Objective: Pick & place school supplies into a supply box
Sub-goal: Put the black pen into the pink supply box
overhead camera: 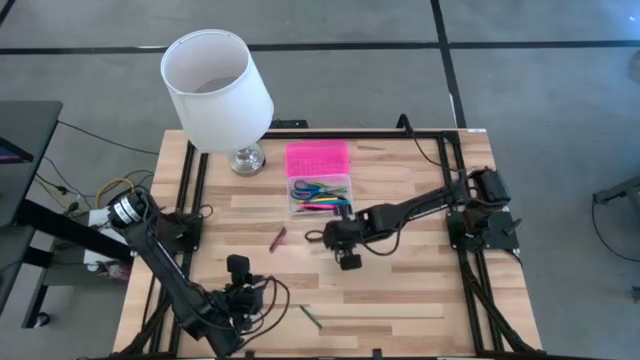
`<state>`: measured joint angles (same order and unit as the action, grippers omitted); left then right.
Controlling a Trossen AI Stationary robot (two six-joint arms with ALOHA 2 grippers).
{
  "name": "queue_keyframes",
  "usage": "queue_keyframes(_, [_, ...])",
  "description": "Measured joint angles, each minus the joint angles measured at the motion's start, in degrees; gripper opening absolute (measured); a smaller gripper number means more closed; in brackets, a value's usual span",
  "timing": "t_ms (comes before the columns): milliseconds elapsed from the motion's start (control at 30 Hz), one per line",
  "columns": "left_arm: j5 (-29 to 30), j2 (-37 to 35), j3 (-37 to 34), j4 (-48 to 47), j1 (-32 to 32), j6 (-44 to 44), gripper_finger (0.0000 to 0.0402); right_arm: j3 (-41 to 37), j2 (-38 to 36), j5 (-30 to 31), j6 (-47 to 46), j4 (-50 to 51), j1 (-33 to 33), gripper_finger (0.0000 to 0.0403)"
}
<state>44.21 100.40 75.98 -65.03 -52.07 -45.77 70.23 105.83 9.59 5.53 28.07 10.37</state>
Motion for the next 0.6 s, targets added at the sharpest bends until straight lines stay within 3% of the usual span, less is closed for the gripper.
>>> queue_keyframes(167, [-0.4,0.0,-6.3,0.2,-0.2,-5.3,0.0127,3.6,-0.1,5.8,3.0,-0.2,-4.2,0.0016])
queue_keyframes(300, [-1.1,0.0,-9.8,0.4,-0.1,-8.9,0.0127,5.4,-0.1,5.6,2.7,-0.2,-9.7,0.0020])
queue_keyframes(600, [0.9,0.0,-12.4,0.4,-0.2,-11.1,0.0127,5.8,0.3,-1.0,0.7,-1.5,-18.9,0.0023])
